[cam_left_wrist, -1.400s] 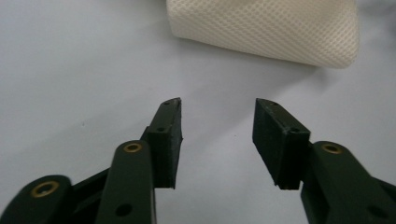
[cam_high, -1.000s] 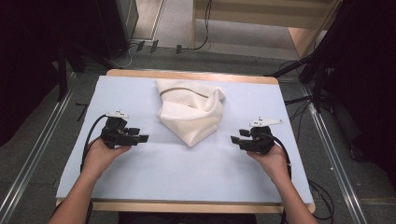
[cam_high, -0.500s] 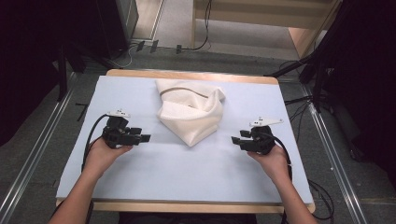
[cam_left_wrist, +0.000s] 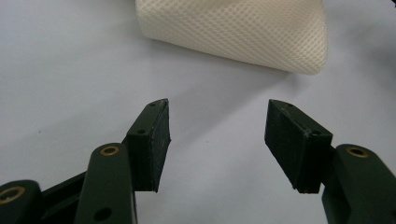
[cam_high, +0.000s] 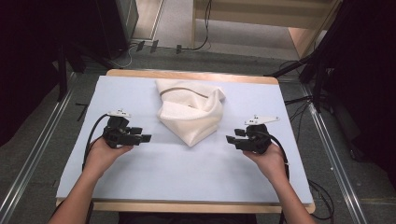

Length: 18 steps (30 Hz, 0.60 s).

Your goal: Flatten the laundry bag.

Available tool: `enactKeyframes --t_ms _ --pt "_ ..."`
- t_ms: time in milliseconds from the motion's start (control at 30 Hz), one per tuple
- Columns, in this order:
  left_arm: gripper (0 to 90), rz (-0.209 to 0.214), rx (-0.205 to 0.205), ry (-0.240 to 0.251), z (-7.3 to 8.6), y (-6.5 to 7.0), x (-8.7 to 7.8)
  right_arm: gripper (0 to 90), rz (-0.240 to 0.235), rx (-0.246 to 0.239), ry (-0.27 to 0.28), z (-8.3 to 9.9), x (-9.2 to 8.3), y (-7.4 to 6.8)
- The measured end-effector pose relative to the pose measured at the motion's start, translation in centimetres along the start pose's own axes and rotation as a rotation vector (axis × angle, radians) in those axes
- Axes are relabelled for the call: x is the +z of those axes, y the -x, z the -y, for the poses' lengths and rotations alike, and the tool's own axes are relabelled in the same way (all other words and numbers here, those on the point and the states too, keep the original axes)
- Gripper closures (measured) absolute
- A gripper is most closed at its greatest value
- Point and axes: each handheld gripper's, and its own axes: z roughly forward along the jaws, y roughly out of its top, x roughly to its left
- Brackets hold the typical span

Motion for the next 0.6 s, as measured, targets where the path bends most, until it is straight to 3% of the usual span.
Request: enactKeyframes --t_ms 267,600 --pt "40.3 0.02 -0.011 -0.003 -0.1 0.2 -0.2 52.2 -0.046 -0.029 0.026 -2.9 -0.3 -2.2" --pt "40.0 0.024 -0.017 -0.004 0.0 0.3 -0.5 51.7 -0.07 -0.077 0.014 -5.0 0.5 -3.5"
